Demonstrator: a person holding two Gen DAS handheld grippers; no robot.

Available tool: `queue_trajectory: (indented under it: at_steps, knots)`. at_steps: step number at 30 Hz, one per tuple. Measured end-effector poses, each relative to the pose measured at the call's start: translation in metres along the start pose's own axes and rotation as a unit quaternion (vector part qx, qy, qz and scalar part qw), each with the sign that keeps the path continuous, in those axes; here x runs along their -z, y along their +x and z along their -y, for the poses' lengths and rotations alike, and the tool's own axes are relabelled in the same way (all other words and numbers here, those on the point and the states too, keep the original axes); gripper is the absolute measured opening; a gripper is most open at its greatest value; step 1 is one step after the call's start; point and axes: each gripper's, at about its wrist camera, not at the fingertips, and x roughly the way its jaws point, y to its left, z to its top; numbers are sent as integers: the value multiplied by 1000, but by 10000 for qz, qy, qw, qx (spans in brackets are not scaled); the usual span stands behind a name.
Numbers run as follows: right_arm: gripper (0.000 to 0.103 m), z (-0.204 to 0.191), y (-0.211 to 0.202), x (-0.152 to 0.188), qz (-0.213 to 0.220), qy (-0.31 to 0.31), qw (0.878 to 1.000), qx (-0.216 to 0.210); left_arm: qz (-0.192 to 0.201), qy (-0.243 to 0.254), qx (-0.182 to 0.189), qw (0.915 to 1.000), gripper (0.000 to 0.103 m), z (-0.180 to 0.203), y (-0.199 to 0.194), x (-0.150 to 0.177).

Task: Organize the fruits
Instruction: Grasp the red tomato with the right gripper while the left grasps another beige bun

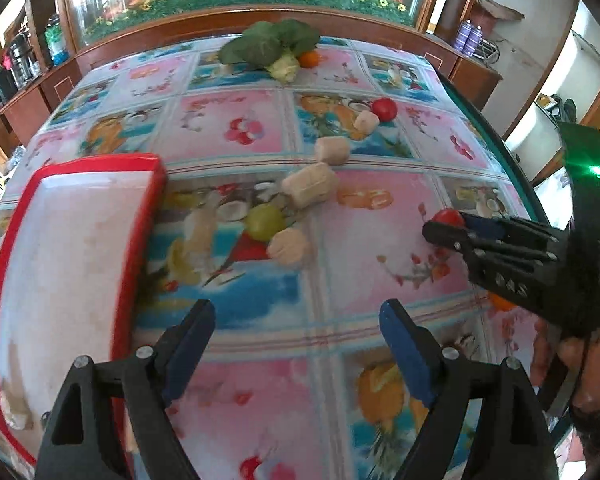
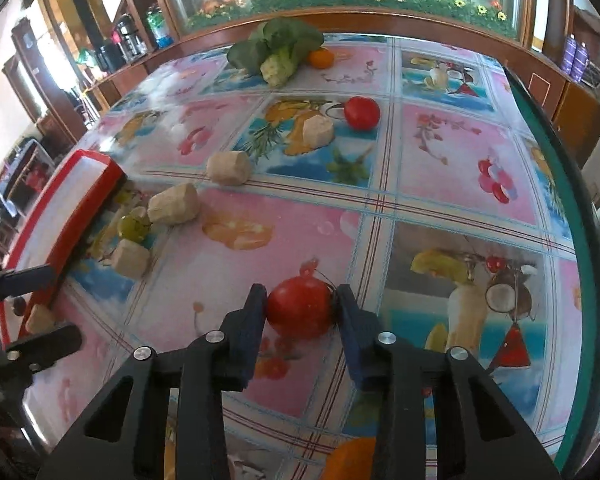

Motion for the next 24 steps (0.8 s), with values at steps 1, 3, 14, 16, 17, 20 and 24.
queue_trajectory:
  at_steps: [1,3,14,16,17,20,24]
  knots:
    - [35,1,-2,0,3,18,10000,-30,-10,-35,40,10000,84,1,4,-3]
    - [35,2,-5,3,26,-20,10000,-38,-41,-150,41,9999,78,2,13,-8]
    - [35,0,-21,7,147,-121,9997,-139,17,-476,51,9989,40,0,37,-18]
    - [35,1,-22,8,144,-105,9997,-167,31,-522,116,9986,28,-2,37,-17]
    - [35,1,-22,8,142,-90,9997,-168,38,-517,172,9985,28,-2,36,-16]
    - [35,2,-22,9,142,-79,9997,-200,79,-413,113,9991,28,2,36,-15]
    - [35,3,-25,15,145,-85,9996,-209,40,-398,235,9989,28,9,31,-10]
